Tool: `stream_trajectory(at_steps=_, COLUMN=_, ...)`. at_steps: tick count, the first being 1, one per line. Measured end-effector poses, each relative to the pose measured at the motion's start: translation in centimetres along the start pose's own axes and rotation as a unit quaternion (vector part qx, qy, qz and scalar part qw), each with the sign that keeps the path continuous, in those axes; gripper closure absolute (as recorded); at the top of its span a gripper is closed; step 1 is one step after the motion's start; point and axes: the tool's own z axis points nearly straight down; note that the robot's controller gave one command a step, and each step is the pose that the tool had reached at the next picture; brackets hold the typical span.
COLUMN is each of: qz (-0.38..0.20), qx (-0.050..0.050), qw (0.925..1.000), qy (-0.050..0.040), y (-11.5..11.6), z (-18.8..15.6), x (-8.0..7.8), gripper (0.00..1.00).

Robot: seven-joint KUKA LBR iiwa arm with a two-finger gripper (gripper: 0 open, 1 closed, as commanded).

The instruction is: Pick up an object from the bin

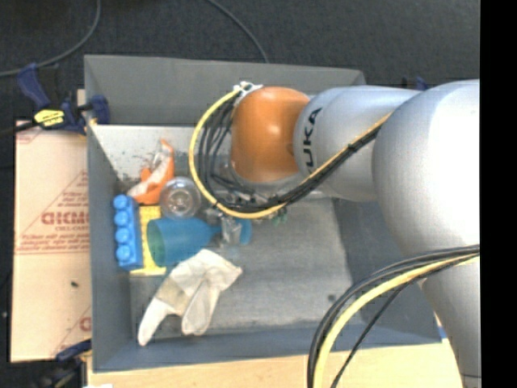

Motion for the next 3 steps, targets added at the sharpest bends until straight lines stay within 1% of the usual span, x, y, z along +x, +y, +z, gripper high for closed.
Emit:
stream_trajectory(at_steps=1, qz=0.0, qx=-0.001, qw=1.0, qy=0.0013, y=0.0, z=-0.3, x=0.1, gripper=1.0)
stream_trajectory(at_steps=2, qz=0.0, qx=-0.001, qw=1.0, qy=0.0037, y=0.1, z=-2.3, x=0.2, gripper=1.0)
stream_trajectory(at_steps=3, qz=0.001, qx=0.001, qw=1.0, qy=-0.0011, y=-0.1, z=-3.8, x=-0.1, gripper=1.0)
